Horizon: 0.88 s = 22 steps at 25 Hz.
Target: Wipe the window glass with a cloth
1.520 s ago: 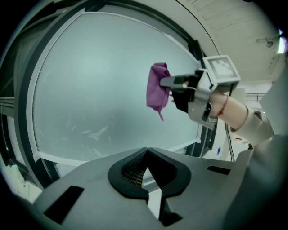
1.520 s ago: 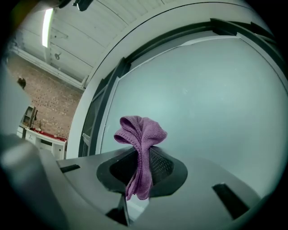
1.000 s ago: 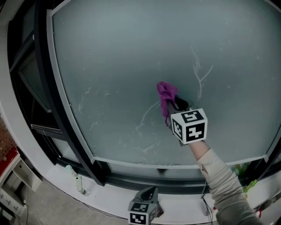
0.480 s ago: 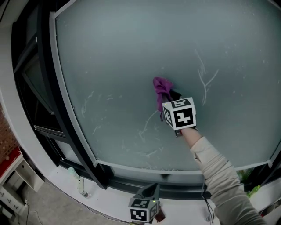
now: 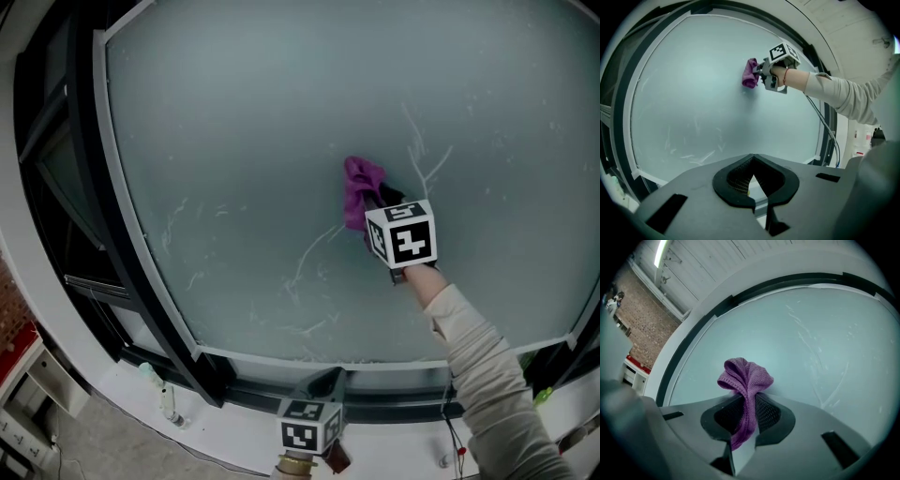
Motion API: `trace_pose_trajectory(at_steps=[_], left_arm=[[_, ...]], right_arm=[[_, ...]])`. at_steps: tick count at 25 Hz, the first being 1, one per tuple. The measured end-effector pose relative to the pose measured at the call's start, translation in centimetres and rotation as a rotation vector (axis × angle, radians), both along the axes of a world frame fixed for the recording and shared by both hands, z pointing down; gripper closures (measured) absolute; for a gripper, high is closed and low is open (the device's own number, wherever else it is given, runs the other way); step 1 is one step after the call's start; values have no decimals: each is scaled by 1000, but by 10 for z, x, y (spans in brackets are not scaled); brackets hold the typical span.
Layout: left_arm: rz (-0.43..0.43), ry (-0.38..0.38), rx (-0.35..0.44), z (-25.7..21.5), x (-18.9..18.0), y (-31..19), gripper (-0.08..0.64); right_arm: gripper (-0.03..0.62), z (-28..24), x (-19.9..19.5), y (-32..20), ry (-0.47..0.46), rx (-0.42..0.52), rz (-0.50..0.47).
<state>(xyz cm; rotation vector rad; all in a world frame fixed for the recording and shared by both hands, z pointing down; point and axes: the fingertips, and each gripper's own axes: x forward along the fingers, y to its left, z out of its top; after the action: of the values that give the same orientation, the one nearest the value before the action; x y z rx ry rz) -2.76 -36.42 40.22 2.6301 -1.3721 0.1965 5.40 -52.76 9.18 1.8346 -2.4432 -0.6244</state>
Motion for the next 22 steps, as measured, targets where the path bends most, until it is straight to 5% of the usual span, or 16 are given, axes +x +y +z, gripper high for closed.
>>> trace_pose_trajectory(at_steps=[22], left_arm=[[95, -9, 54, -23, 57, -16, 555]], right_arm=[[534, -2, 215, 45, 29, 3, 340]])
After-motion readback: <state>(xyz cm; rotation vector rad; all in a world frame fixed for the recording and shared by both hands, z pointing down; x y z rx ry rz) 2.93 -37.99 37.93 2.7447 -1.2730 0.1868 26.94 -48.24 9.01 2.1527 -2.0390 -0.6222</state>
